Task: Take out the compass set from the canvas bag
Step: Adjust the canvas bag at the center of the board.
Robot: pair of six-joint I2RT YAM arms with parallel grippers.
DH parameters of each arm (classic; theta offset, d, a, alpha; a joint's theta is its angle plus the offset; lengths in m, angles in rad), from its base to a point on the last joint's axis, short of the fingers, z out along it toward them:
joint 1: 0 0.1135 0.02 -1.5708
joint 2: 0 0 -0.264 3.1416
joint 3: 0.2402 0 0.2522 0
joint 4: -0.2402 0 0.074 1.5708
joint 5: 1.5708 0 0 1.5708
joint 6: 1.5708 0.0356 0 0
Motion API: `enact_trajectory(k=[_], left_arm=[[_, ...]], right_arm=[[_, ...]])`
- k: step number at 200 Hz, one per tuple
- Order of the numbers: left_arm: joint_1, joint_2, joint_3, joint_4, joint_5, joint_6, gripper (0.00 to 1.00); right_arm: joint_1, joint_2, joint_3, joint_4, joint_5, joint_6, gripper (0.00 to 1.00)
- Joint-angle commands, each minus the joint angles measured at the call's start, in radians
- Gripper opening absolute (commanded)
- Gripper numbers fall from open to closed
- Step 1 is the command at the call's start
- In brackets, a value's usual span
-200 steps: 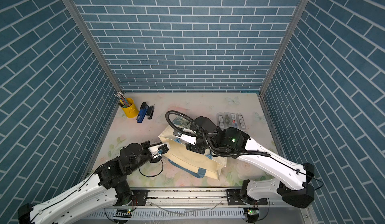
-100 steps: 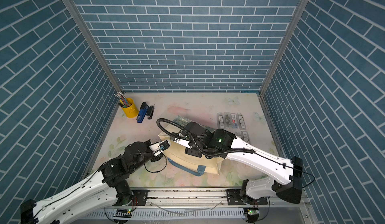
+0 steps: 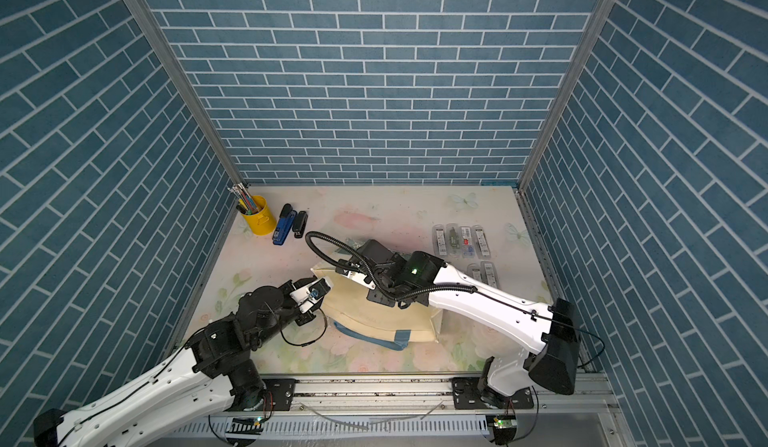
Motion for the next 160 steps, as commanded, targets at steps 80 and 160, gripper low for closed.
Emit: enact_trajectory(k=[80,160], left_arm=[[0.000,0.132,0.321,-0.272,0.024,0.024,0.89],[0.135,0.223,0.395,-0.219,0.207,0.093,0.91]], right_arm=[[-0.124,0.066,0.155,0.083,-0.189,-0.097,0.00],[-0.138,0.023,0.151,0.153,-0.233,-0.173,0.00]])
